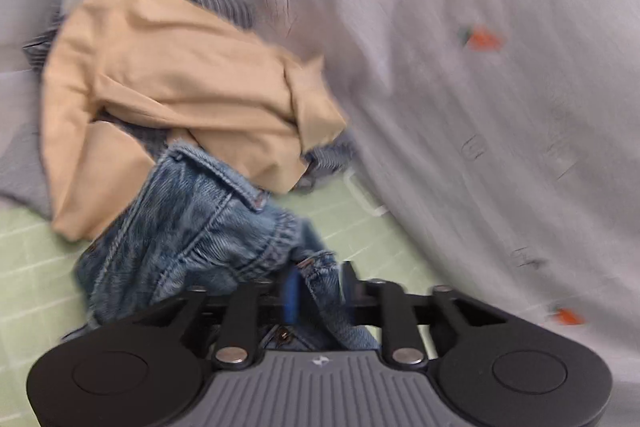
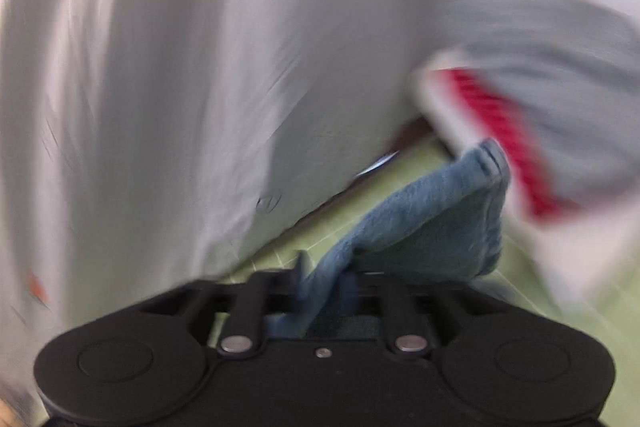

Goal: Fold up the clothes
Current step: 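Open both grippers to release the jeans, then grasp the jeans leg hem with the right gripper and lift it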

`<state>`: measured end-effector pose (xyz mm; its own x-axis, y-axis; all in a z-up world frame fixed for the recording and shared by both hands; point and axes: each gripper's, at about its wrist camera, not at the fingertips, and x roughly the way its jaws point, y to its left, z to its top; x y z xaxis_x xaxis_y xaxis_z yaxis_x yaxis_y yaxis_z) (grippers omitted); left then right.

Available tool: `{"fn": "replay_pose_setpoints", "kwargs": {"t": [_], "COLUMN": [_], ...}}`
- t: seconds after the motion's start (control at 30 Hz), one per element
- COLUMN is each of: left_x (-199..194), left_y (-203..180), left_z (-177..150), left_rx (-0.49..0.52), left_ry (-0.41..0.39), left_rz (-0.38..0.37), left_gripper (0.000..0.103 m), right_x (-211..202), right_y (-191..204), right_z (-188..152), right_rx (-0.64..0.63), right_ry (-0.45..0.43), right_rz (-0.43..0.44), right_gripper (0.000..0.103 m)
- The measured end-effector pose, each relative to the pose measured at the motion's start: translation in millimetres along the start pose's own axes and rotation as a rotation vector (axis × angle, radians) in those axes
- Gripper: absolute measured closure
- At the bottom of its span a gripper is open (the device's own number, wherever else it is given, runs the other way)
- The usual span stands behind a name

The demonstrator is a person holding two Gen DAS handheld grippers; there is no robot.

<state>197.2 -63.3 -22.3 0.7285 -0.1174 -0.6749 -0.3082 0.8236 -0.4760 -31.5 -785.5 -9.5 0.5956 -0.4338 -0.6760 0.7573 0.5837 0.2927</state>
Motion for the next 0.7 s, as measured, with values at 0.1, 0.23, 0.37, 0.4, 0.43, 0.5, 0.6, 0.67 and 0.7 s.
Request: {"fn": "replay_pose_setpoints", "kwargs": {"t": [0.1, 0.23, 0.37, 0.4, 0.43, 0.5, 0.6, 0.67, 0.7], "left_x": [8, 7, 16, 18, 20, 24, 30, 35, 39], "left_y": [-22, -35, -42, -45, -46, -51, -63, -67, -67], "left_z": [-7, -47, -98, -110, -119, -134, -152, -163, -168], "left_rx": [0.049, 0.208, 0.385, 0.415, 0.437, 0.475, 0.559, 0.610, 0.630], "left_ry": [0.005, 0.068, 0.218, 0.242, 0.259, 0.280, 0.314, 0.326, 0.336], "left_rz": [-0.002, 0.053, 0.071, 0.077, 0.083, 0.081, 0.071, 0.074, 0.079], "left_gripper": [0.039, 0.027, 0.027, 0.027, 0.027, 0.027, 0.026, 0.022, 0.021], "right_x": [47, 40, 26, 24, 21, 19, 19, 21, 22], "right_y": [28, 13, -29, -41, -53, -73, -81, -79, -75], "right_z": [-11, -58, -91, -95, -99, -103, -104, -103, -103], "right_rx": [-0.082, -0.072, 0.015, 0.051, 0.087, 0.145, 0.143, 0.079, 0.050], "right_ry": [0.115, 0.087, 0.062, 0.065, 0.069, 0.070, 0.043, 0.034, 0.037], "right_rz": [-0.106, -0.199, -0.362, -0.370, -0.378, -0.362, -0.317, -0.275, -0.271], "right_gripper": [0.028, 0.022, 0.022, 0.021, 0.021, 0.021, 0.023, 0.043, 0.047]}}
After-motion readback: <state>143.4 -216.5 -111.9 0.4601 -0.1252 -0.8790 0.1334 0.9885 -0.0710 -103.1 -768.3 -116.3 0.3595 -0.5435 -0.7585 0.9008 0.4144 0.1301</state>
